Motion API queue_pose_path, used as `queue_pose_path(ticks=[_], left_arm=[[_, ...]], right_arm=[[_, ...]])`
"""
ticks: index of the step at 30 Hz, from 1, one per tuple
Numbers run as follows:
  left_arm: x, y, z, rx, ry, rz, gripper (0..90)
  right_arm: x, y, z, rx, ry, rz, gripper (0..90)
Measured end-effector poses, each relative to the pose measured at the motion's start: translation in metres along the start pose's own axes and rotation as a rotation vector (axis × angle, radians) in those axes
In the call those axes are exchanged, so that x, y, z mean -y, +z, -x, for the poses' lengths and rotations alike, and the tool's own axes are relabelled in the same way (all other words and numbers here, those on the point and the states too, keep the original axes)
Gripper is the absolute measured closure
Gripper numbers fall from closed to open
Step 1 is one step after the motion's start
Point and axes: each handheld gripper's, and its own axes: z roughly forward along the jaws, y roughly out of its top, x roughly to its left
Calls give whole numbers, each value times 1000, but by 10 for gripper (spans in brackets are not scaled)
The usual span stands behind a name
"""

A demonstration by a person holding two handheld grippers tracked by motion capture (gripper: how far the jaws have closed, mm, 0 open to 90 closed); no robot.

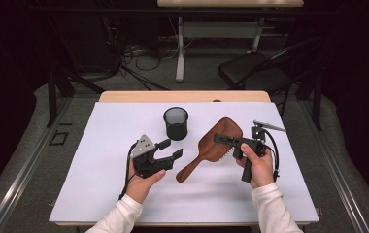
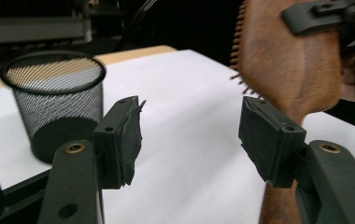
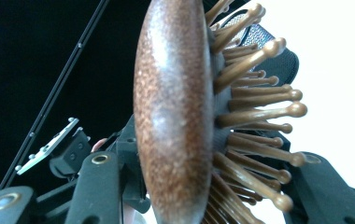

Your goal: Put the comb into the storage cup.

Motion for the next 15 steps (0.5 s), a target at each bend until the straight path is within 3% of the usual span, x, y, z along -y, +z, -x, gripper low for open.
queue_pose_path(ticks=[6,9,15], left_arm=[[-1,-4,-10,-35,-7,8,372],[-2,-5,-17,-7,-60,-1,365],[-2,-8,-25,-68,-70,3,352]], right_arm=[[0,0,0,0,0,-1,487],[0,0,0,-2,2,7,487],[0,0,-1,-1,-2,4,487]])
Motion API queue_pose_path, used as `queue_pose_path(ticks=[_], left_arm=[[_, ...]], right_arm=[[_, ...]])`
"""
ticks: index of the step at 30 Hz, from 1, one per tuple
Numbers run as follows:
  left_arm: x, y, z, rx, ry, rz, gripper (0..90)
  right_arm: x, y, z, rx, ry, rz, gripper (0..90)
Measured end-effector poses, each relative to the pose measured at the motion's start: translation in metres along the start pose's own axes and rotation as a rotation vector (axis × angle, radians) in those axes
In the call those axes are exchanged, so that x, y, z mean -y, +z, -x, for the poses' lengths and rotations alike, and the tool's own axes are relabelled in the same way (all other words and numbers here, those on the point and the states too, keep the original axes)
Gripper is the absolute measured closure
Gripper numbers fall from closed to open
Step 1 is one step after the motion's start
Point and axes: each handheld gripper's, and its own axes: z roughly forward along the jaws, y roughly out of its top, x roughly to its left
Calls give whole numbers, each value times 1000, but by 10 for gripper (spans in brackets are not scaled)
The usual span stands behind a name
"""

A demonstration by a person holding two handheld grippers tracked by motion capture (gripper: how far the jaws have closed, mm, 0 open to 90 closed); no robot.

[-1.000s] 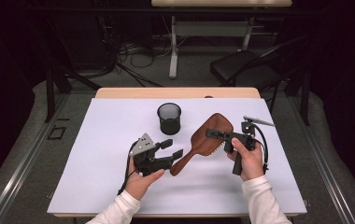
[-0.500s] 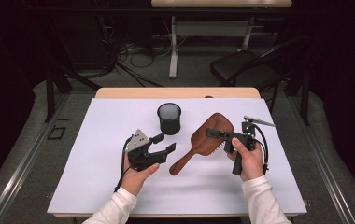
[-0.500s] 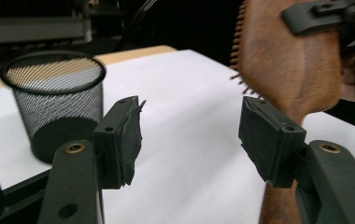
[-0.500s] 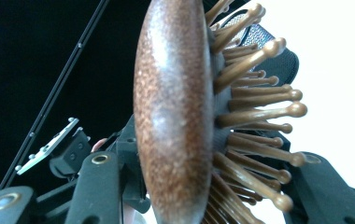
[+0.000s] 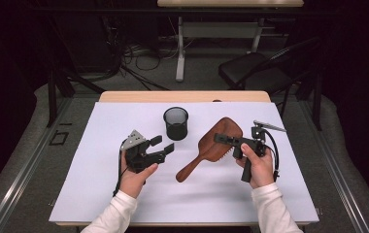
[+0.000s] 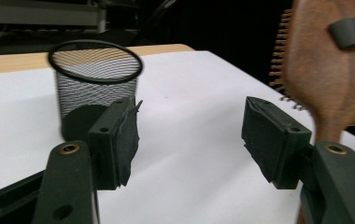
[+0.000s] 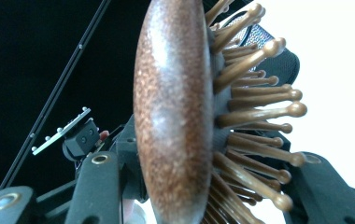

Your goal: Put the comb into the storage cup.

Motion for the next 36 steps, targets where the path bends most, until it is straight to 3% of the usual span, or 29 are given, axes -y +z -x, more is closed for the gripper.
queue_pose_path(ticks=[9,11,15,21,26,31,36], left_arm=[[-1,-2,-11,-91,32,-5,154],[0,-2,-13,-112,37,-9,147],[0,-1,-19,-128,29,-24,13],[0,-4,-26,-128,-6,-20,4],[0,-6,-28,-128,-10,-11,4],[-1,-7,-29,-148,23,-49,5],[-1,-7,-31,-147,12,-71,4]], right_arm=[[0,0,0,0,-8,-5,487],[0,0,-1,3,-2,7,487],[0,-1,0,9,-1,9,487],[0,-1,0,12,1,13,487],[0,-1,0,16,-8,8,486],[0,-1,0,20,-11,8,486],[1,0,1,26,-9,15,486]])
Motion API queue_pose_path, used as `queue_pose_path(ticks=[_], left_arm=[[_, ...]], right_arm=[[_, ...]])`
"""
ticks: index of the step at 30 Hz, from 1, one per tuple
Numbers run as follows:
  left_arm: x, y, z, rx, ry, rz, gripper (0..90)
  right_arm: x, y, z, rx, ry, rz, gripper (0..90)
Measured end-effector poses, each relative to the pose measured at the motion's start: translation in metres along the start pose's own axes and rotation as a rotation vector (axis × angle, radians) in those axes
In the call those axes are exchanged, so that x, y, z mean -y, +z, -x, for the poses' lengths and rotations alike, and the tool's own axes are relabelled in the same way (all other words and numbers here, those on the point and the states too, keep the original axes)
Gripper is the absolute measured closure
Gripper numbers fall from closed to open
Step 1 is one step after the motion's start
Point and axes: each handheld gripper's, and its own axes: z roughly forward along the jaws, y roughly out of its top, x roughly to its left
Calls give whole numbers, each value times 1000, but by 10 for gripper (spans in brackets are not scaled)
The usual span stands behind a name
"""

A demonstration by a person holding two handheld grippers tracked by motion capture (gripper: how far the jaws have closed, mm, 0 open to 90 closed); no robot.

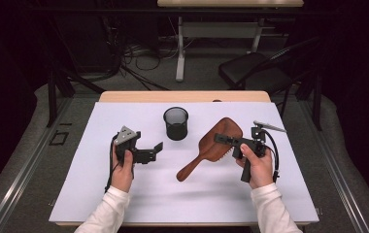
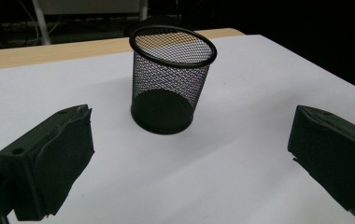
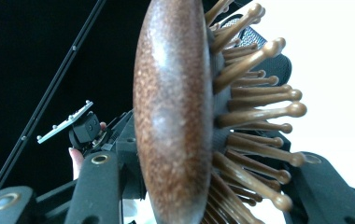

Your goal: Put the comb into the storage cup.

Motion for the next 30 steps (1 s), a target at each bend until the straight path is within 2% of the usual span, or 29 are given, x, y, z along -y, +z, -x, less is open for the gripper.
queue_pose_path(ticks=[15,20,30], left_arm=[[-2,-1,-3,-7,1,-27,5],[-1,0,-2,0,7,-44,6],[-4,-4,-5,-7,2,-34,7]], right_arm=[[1,0,-1,3,-16,17,486],[1,2,-2,18,-19,7,486],[3,10,-5,42,-32,8,485]])
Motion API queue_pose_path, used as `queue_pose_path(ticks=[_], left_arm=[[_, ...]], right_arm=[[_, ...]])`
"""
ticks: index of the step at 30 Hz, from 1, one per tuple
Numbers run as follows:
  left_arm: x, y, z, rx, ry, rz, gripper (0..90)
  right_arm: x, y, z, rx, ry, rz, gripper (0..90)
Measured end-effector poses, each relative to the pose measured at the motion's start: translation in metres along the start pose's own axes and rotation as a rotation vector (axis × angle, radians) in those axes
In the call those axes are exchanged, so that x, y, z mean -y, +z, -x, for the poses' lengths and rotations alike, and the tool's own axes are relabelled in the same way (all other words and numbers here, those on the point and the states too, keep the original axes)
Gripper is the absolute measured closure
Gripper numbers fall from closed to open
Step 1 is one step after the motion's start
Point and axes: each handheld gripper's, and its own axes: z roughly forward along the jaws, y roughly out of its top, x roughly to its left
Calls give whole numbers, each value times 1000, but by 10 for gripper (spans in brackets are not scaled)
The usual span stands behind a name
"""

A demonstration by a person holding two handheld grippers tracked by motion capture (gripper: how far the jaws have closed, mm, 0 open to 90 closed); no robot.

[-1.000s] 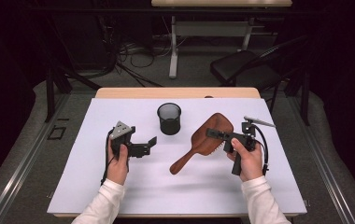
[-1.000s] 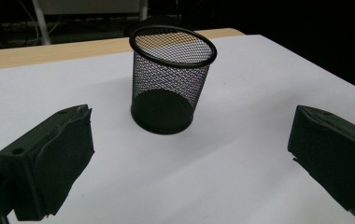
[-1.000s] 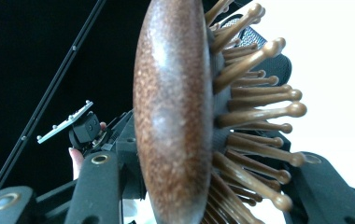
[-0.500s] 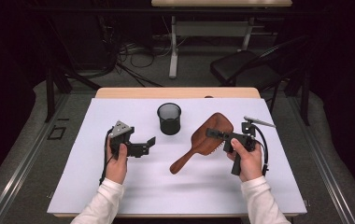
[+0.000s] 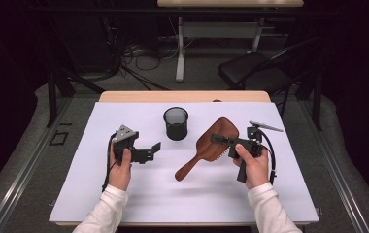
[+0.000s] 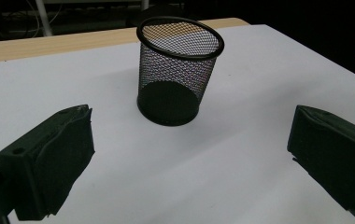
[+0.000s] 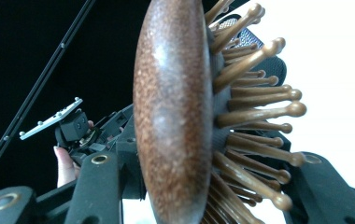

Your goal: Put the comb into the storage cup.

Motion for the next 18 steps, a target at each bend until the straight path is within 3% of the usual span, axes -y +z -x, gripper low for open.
queue_pose_path(ticks=[18], left_arm=[[1,1,-1,-4,-2,-12,11]], right_arm=[[-10,12,1,71,73,-34,482]])
